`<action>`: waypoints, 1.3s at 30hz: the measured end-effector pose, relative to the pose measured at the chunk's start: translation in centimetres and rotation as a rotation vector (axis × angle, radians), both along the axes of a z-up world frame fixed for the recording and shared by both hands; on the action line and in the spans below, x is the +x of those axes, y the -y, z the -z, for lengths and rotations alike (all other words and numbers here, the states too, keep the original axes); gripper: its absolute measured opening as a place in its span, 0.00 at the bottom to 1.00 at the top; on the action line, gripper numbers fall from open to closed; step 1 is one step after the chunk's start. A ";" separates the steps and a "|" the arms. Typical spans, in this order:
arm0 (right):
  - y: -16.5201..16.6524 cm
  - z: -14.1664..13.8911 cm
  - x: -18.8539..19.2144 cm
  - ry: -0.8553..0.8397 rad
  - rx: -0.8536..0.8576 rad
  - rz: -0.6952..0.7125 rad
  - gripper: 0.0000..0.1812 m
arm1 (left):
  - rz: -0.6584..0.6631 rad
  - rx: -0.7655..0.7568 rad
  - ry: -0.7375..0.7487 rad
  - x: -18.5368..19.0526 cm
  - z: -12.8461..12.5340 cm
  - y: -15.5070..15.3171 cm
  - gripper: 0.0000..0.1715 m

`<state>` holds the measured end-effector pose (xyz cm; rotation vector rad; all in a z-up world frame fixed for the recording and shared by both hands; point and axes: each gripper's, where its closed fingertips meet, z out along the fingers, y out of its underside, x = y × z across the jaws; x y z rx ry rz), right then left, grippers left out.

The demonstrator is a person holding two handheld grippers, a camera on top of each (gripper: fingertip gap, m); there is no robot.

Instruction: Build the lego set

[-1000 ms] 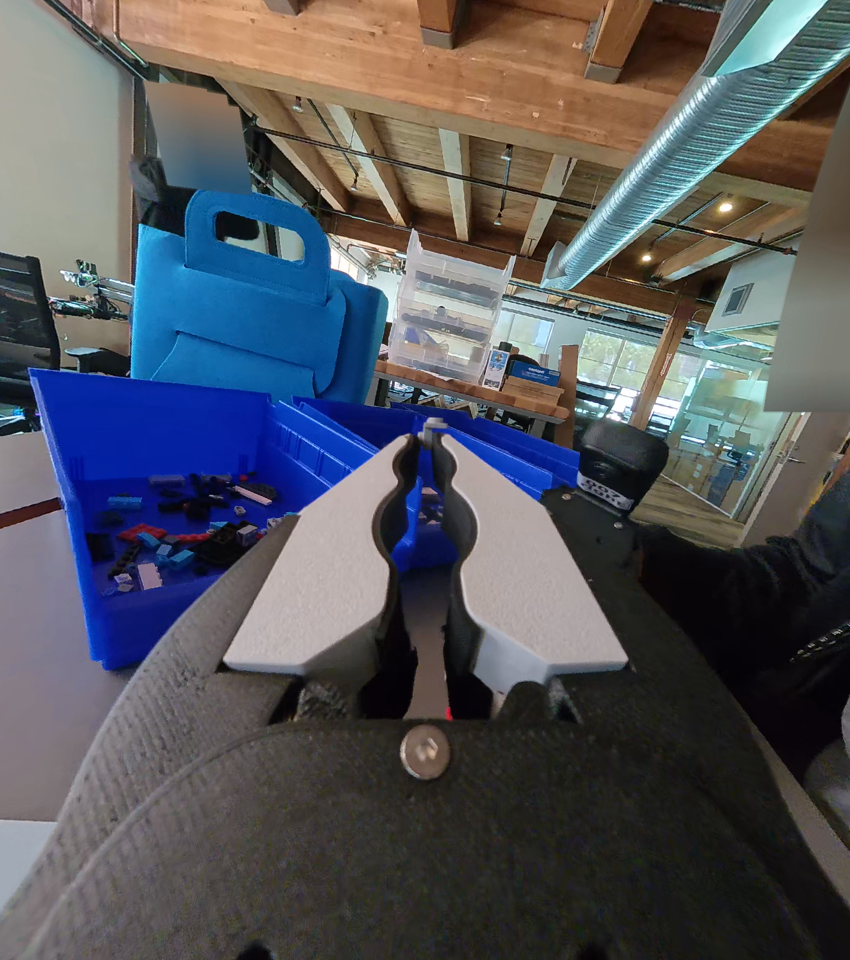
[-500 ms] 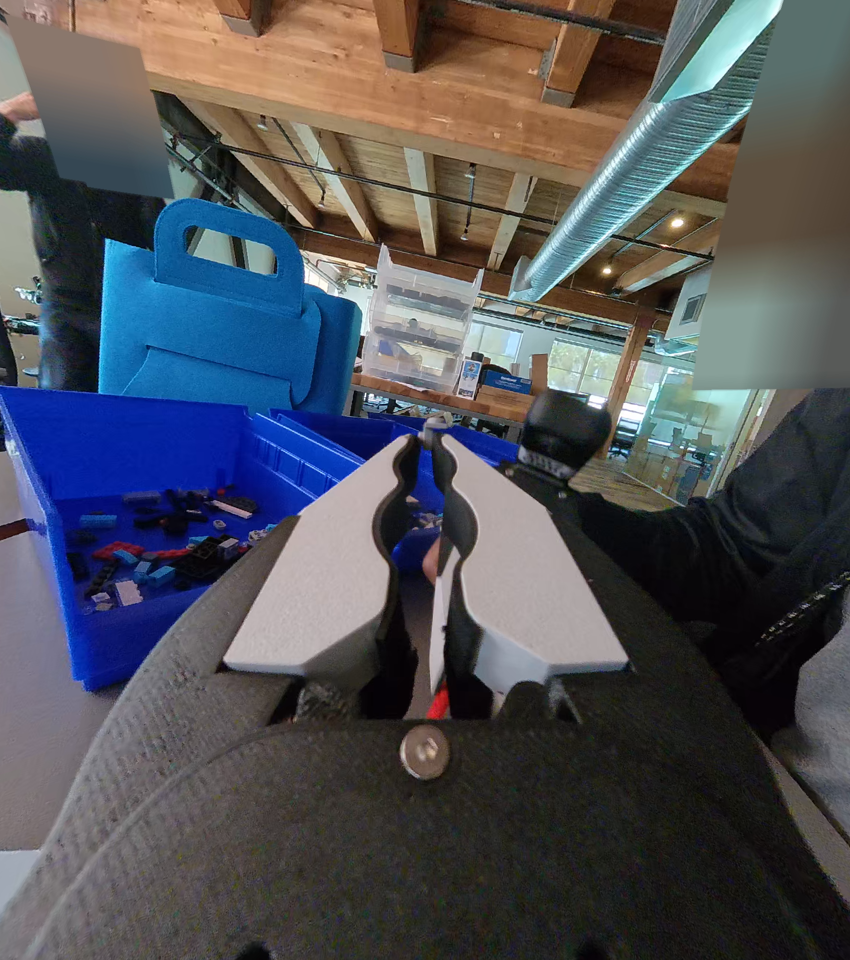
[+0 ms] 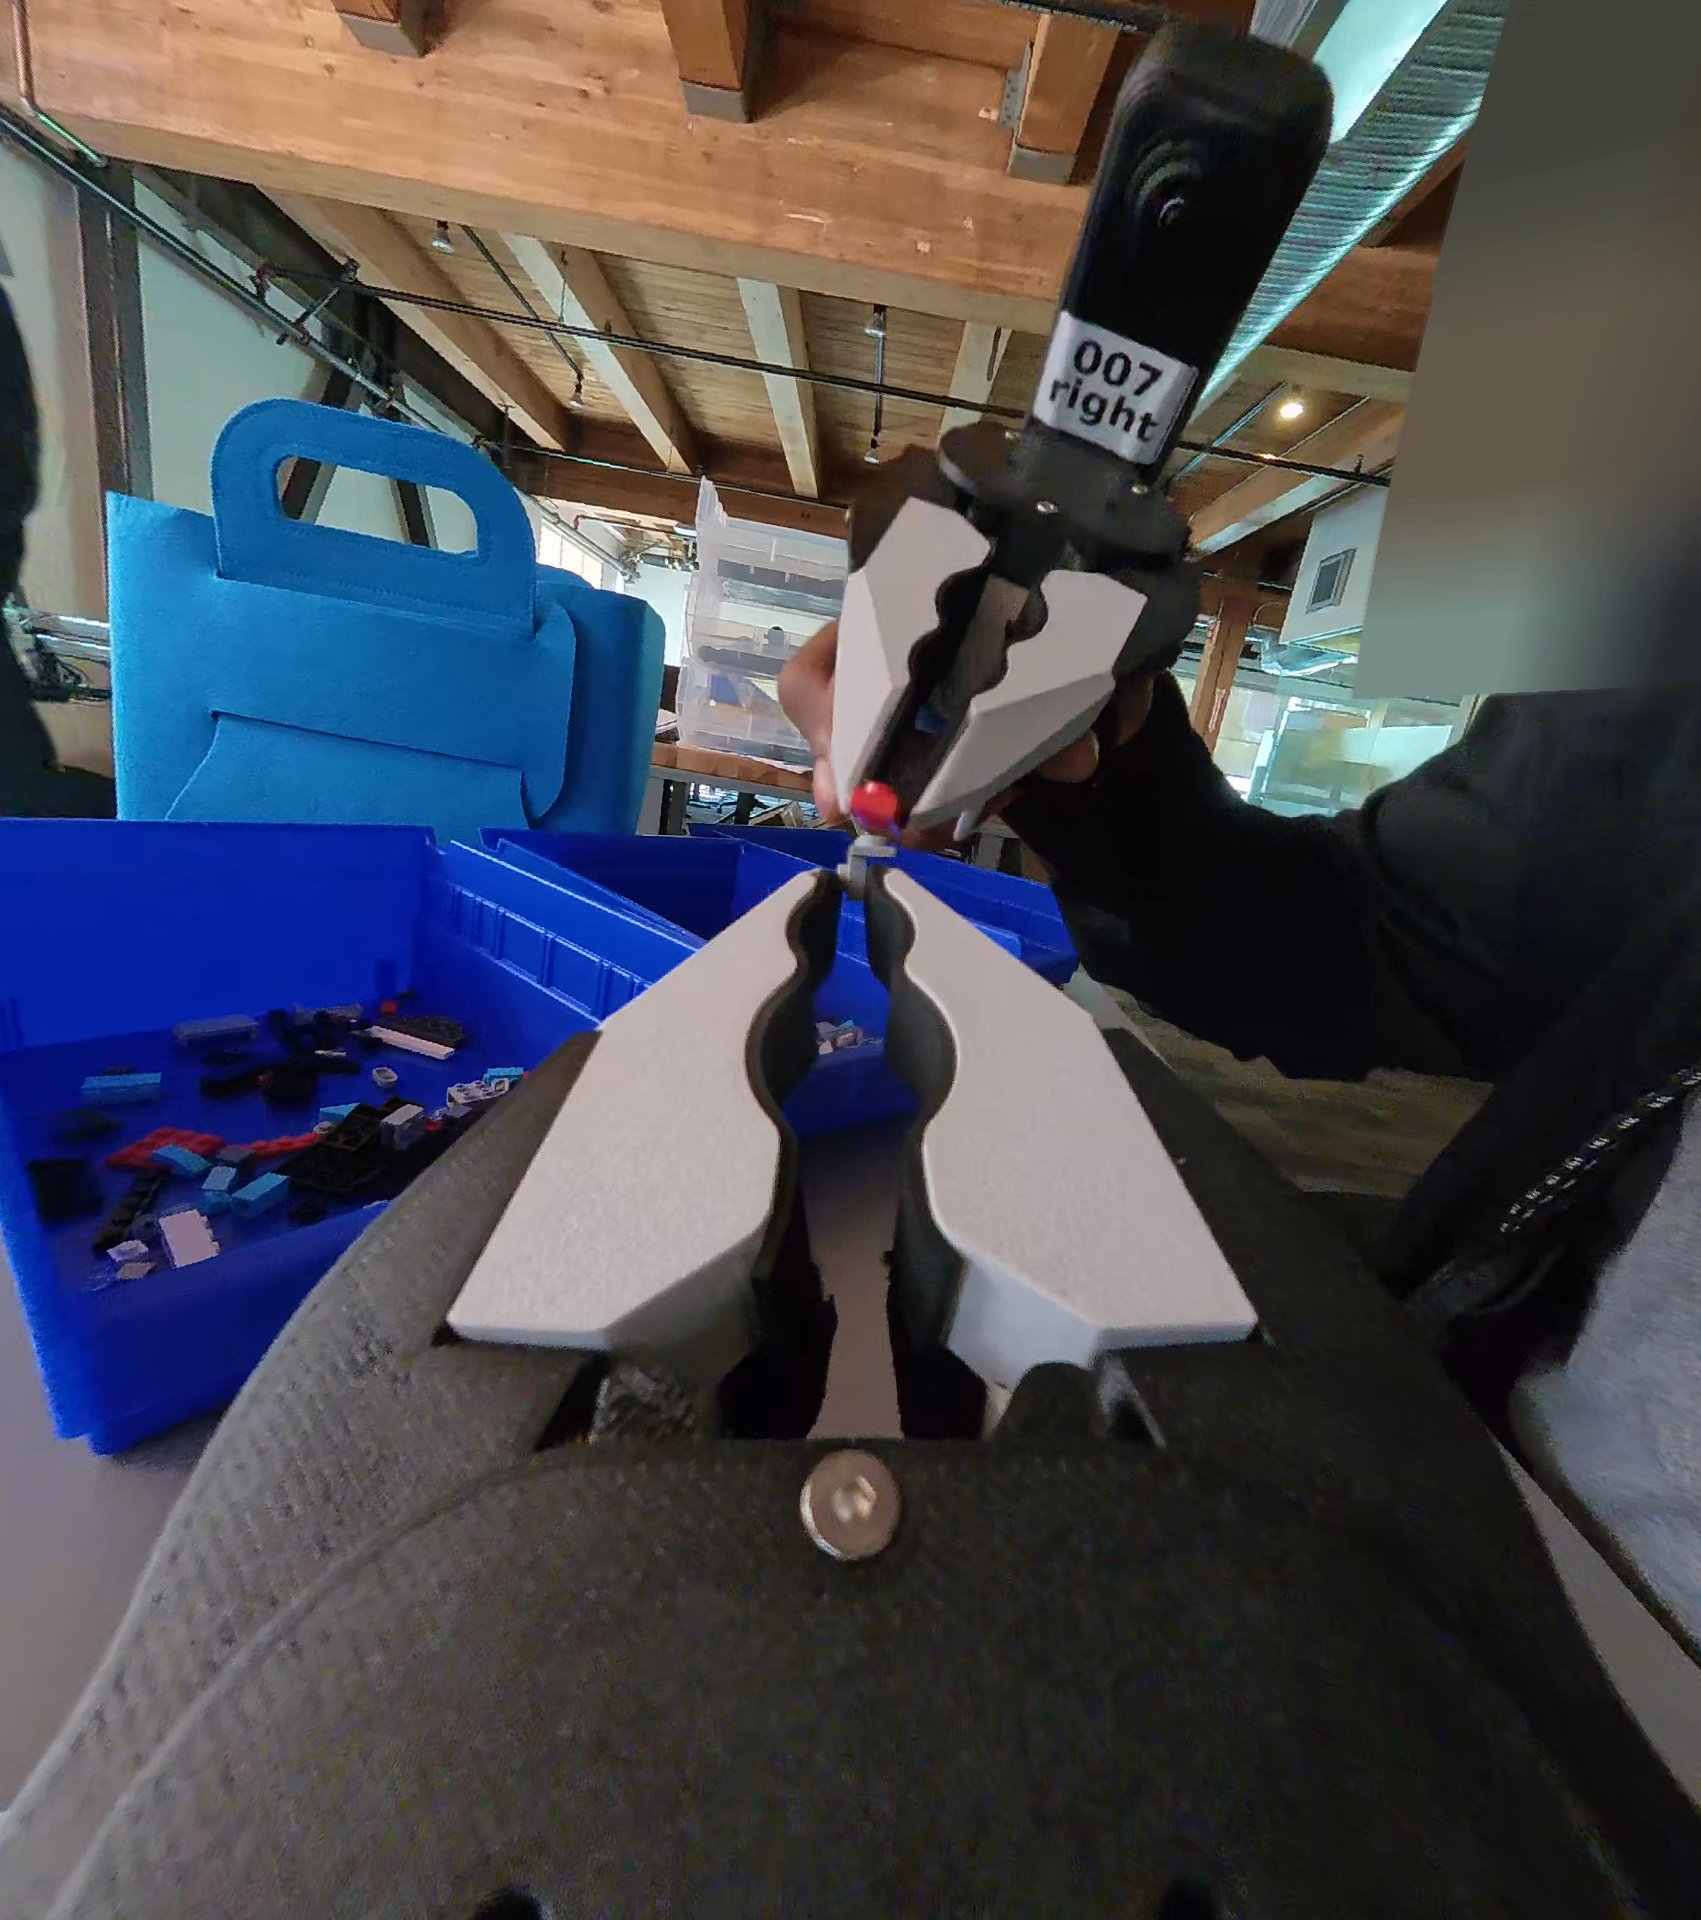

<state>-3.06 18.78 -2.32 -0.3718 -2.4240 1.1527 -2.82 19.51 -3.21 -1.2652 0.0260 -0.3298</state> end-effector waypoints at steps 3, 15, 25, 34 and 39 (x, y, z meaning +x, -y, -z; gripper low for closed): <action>0.5 0.3 0.0 0.016 0.036 -0.036 0.06 | -0.001 0.002 -0.001 0.0 -0.1 0.1 0.02; 0.6 0.3 0.1 0.045 0.061 -0.079 0.06 | 0.014 0.021 -0.007 0.3 -0.3 0.2 0.02; 0.8 0.1 0.4 0.032 0.061 -0.085 0.13 | 0.025 0.036 -0.004 0.5 -0.6 0.3 0.02; 0.8 -0.6 0.7 -0.382 0.097 -0.120 0.18 | 0.003 0.042 0.017 -0.2 -0.8 0.6 0.02; 0.9 -0.5 0.6 -0.533 0.177 -0.125 0.14 | -0.004 0.027 0.014 -0.1 -0.5 0.3 0.02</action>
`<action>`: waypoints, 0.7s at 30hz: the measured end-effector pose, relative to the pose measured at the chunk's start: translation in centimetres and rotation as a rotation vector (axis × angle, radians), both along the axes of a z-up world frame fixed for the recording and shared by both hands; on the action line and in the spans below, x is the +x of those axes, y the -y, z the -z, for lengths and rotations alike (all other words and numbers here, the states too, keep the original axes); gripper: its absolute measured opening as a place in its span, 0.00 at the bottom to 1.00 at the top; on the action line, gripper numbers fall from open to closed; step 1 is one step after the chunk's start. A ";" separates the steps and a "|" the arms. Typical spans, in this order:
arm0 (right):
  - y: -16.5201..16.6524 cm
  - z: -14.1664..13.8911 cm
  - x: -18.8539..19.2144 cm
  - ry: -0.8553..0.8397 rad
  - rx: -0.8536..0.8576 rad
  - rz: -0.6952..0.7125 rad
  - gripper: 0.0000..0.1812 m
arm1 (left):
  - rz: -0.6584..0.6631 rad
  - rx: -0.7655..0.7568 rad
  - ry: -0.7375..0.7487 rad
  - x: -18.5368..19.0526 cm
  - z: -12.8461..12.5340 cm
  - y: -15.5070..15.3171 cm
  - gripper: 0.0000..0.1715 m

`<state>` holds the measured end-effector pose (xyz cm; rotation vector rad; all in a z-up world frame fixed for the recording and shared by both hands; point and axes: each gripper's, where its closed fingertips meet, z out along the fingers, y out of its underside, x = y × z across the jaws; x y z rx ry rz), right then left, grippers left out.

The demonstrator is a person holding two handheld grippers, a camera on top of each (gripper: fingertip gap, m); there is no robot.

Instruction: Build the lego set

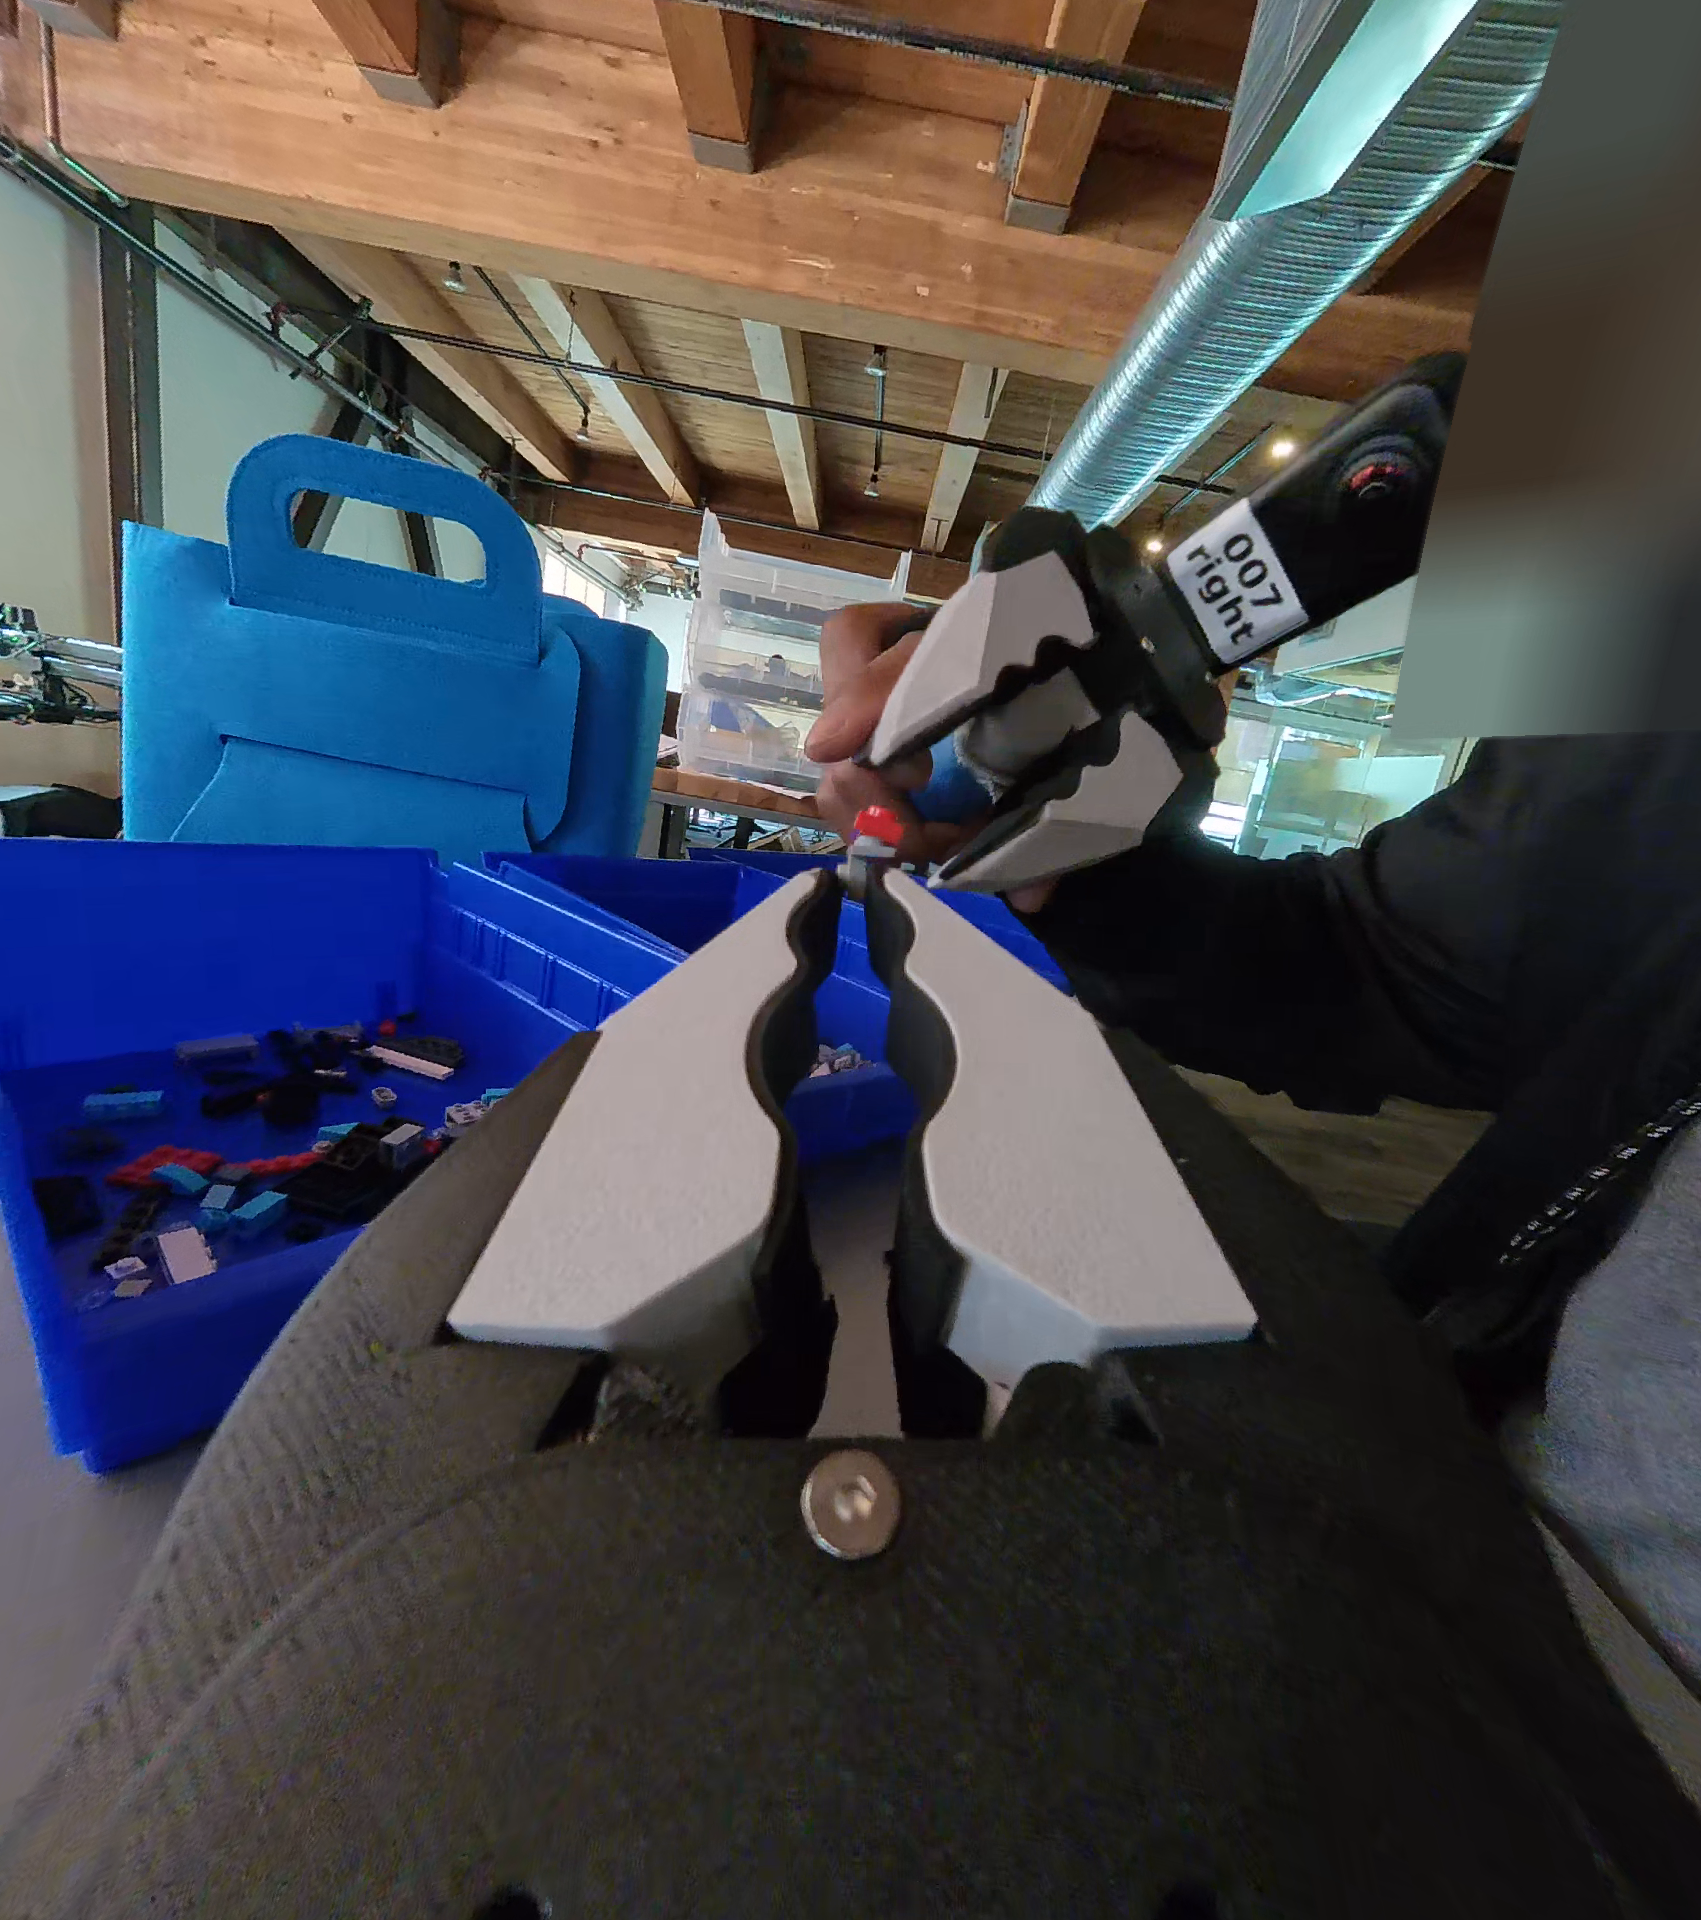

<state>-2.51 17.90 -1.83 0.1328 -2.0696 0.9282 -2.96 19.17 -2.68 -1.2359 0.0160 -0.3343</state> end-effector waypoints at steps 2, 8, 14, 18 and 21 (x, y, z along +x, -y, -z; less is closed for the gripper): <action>0.0 0.4 -0.2 0.001 0.032 0.004 0.12 | -0.001 -0.005 -0.004 0.0 0.0 -0.1 0.02; 0.0 0.9 -0.7 -0.008 0.086 0.015 0.09 | -0.003 -0.016 -0.020 0.2 0.2 -0.2 0.02; 0.0 0.8 -0.9 -0.014 0.084 0.019 0.07 | -0.011 -0.018 -0.022 0.1 0.2 -0.2 0.02; -0.1 1.0 -0.9 -0.008 0.087 0.021 0.07 | -0.018 -0.023 -0.025 0.0 0.3 -0.2 0.02; -0.1 1.1 -0.9 0.006 0.077 0.018 0.07 | -0.018 -0.025 -0.030 0.0 0.3 -0.2 0.02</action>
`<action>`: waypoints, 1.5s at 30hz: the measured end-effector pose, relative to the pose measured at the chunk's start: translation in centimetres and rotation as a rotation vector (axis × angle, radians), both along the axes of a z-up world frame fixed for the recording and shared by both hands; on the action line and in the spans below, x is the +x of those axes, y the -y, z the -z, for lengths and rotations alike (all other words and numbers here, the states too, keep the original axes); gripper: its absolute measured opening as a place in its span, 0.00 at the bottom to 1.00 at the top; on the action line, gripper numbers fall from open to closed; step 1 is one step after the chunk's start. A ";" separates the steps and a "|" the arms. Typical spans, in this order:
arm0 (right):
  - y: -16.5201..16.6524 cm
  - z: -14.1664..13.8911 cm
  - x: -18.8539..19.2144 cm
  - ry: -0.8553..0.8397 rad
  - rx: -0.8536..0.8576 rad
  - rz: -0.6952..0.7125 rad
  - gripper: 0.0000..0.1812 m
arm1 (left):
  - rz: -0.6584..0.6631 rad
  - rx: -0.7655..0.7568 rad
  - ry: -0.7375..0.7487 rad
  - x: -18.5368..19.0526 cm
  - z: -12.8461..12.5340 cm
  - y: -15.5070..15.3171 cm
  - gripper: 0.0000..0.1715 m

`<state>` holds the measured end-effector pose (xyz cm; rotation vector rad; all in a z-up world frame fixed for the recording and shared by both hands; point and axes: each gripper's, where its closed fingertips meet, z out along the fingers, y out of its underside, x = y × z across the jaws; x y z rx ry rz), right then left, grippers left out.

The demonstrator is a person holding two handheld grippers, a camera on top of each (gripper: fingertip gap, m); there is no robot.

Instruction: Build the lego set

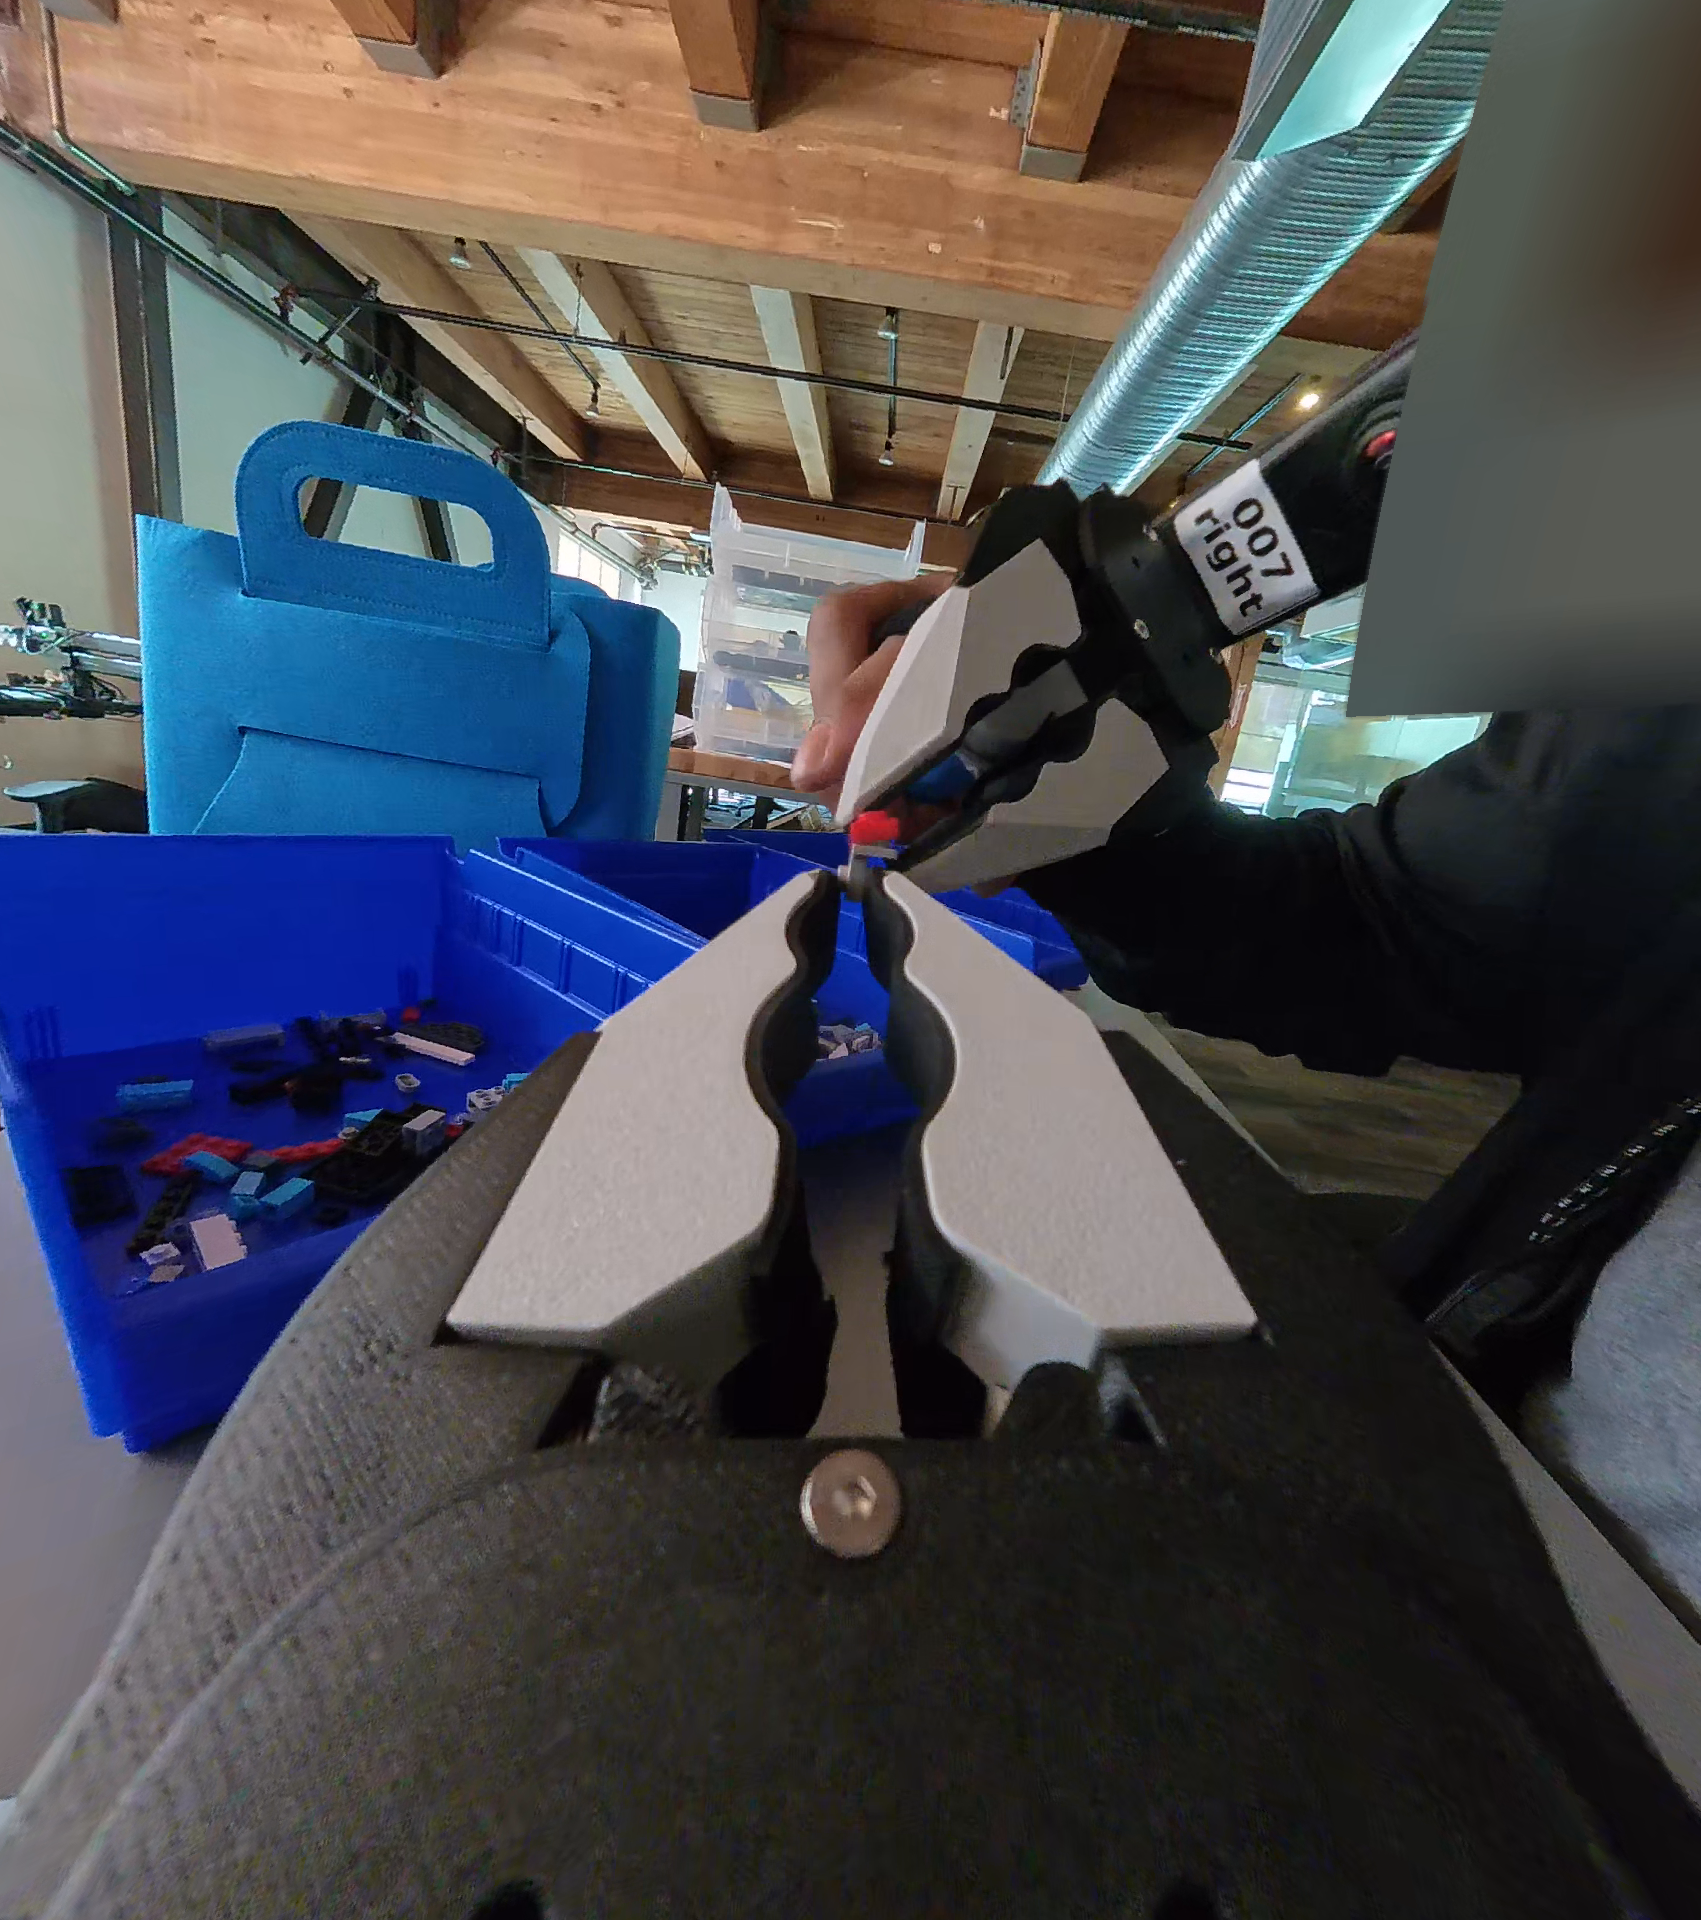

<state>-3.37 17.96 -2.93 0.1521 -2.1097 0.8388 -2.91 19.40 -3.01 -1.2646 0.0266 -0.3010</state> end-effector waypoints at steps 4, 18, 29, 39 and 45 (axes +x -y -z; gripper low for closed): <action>0.0 -0.1 0.1 -0.009 0.007 -0.005 0.07 | 0.004 0.006 0.012 0.1 -0.1 0.0 0.02; -0.5 0.3 -0.7 -0.072 0.126 0.017 0.07 | -0.024 -0.002 0.106 -0.7 0.2 -0.5 0.01; -0.3 0.2 -1.7 -0.095 0.032 0.062 0.08 | 0.013 0.023 0.251 -1.8 0.3 -0.3 0.02; -0.6 0.2 -1.5 -0.024 -0.015 0.055 0.09 | -0.011 -0.002 0.181 -1.5 0.3 -0.5 0.01; -0.8 0.5 -1.4 0.018 -0.024 0.055 0.09 | -0.019 -0.019 0.155 -1.4 0.6 -0.7 0.02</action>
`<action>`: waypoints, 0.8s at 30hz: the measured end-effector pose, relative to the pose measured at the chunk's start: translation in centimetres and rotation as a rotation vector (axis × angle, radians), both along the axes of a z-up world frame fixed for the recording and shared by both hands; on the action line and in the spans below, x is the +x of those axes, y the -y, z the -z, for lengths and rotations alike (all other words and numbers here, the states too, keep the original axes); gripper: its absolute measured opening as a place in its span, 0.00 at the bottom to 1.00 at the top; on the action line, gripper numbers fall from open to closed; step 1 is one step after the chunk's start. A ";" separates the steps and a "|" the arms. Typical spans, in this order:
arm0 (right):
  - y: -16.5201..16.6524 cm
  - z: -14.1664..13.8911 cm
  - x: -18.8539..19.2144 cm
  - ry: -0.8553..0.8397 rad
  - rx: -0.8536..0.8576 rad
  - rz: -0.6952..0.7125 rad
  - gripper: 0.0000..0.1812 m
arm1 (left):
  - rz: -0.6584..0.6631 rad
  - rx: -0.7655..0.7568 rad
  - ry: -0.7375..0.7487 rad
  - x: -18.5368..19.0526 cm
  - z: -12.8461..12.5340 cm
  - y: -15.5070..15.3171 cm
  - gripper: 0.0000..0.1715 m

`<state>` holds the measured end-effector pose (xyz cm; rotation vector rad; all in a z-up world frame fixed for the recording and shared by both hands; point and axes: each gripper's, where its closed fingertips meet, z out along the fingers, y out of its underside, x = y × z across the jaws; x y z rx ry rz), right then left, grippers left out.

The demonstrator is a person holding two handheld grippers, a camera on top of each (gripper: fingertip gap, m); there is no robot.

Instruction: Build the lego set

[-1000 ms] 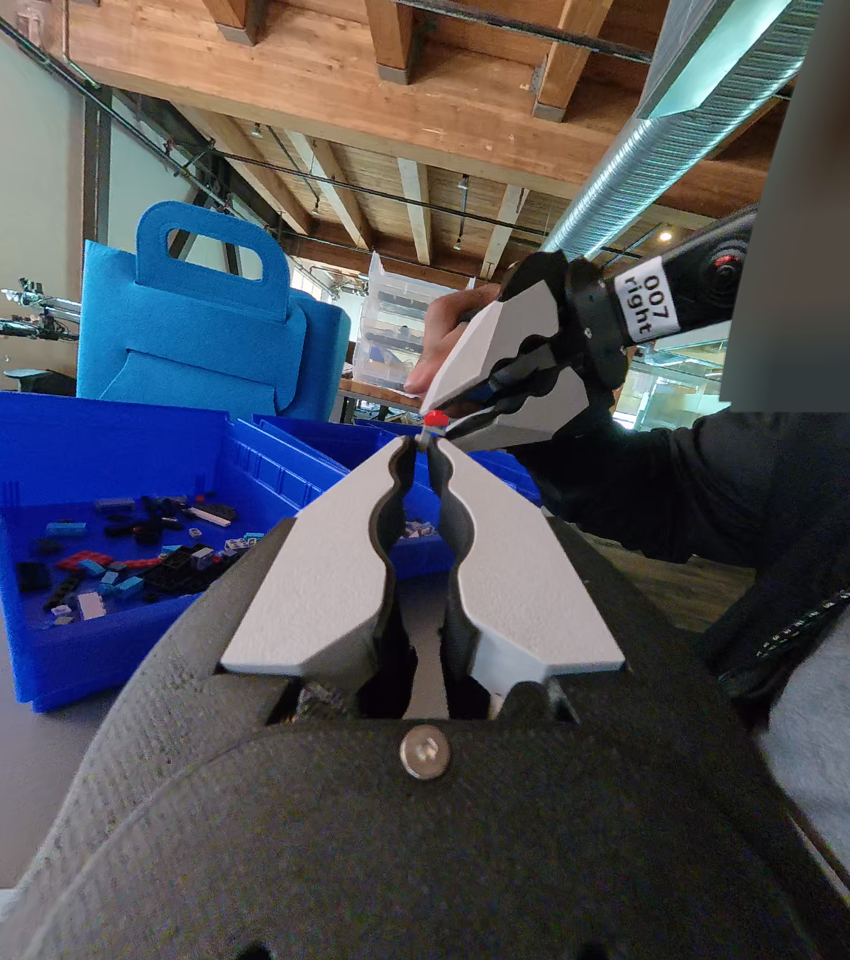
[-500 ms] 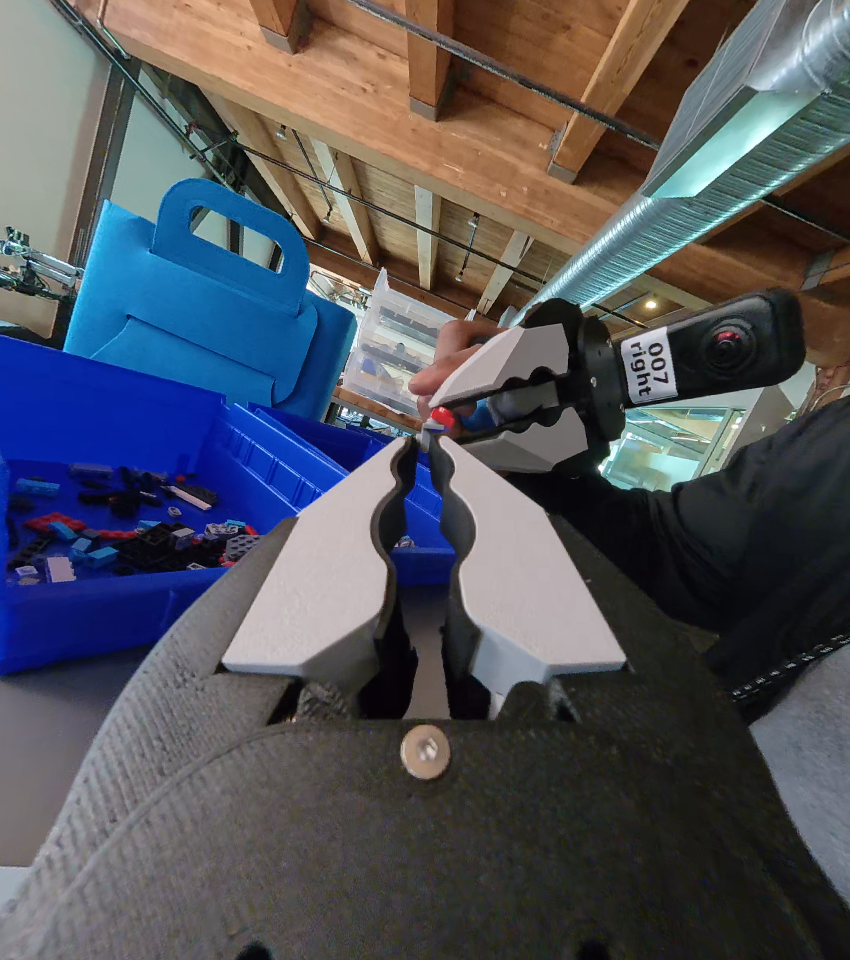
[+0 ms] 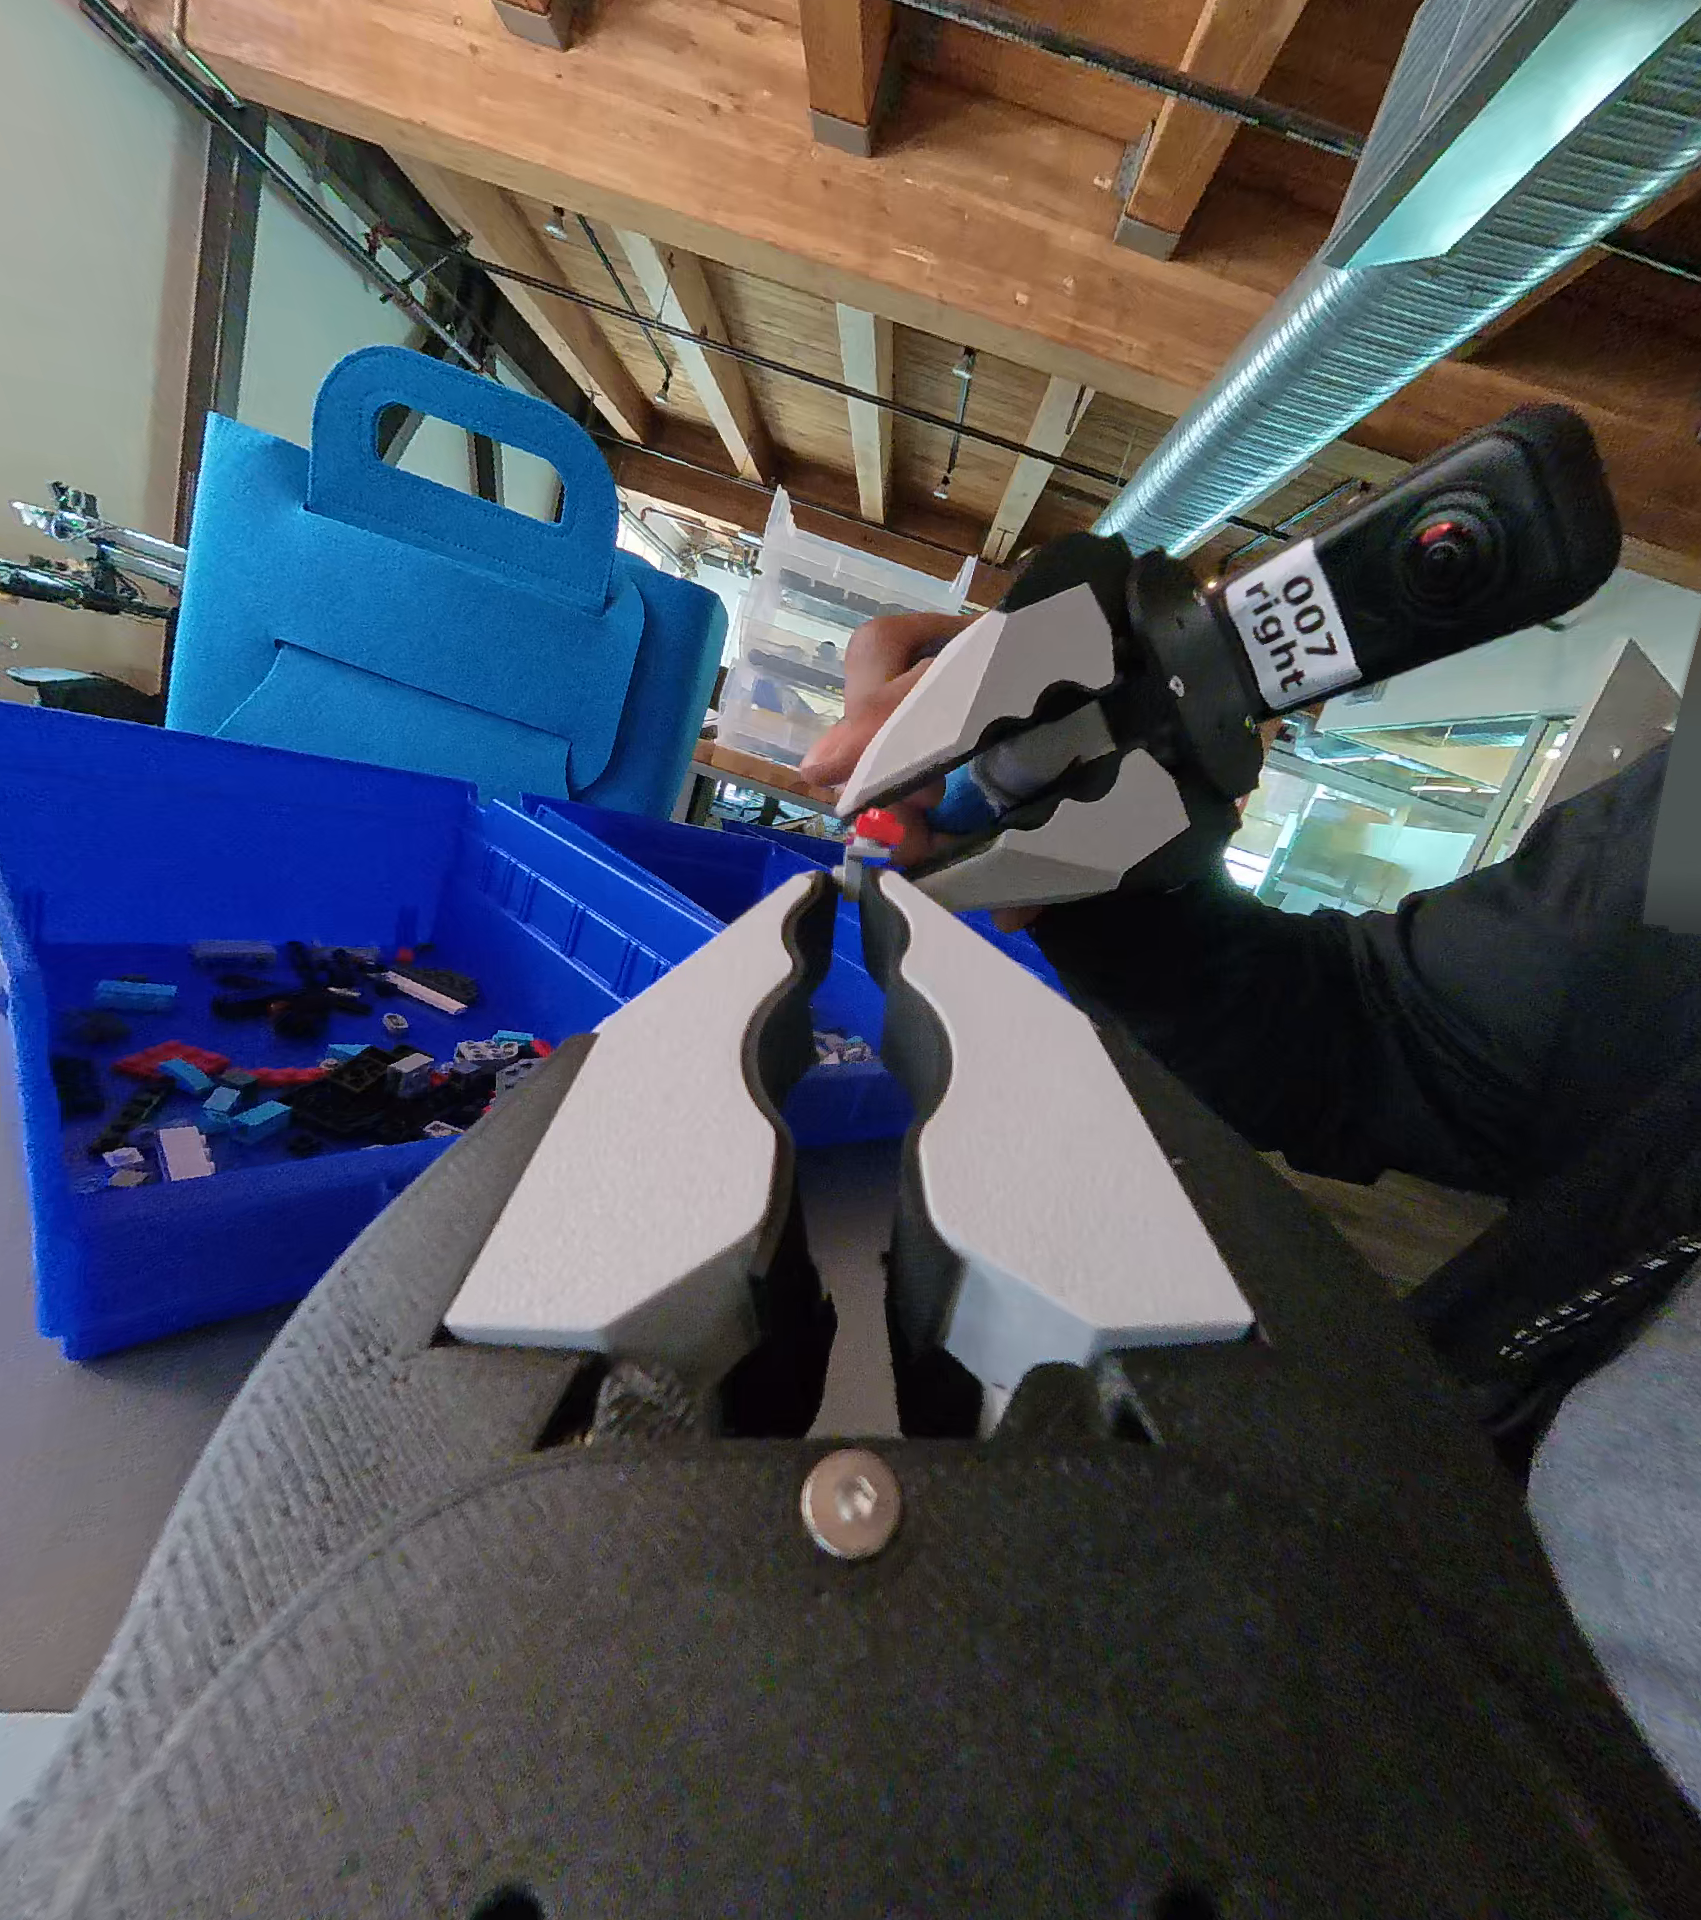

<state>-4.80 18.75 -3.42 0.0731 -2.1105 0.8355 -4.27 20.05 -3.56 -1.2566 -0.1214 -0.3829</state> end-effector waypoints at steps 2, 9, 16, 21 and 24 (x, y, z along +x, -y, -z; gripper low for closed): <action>0.0 0.0 0.0 0.008 -0.004 -0.002 0.09 | -0.001 0.000 -0.006 0.0 0.0 0.0 0.02; -0.1 0.2 0.0 0.031 0.008 -0.003 0.09 | -0.003 -0.008 -0.017 0.1 0.1 0.0 0.02; -0.2 0.3 0.2 0.053 0.016 -0.005 0.09 | 0.003 -0.012 -0.023 0.2 0.2 -0.1 0.02; -0.3 0.4 0.2 0.062 0.025 -0.007 0.09 | 0.013 -0.007 -0.018 0.3 0.2 -0.1 0.02; -0.2 0.3 0.3 0.071 0.025 -0.007 0.09 | 0.015 -0.003 -0.018 0.3 0.1 0.0 0.02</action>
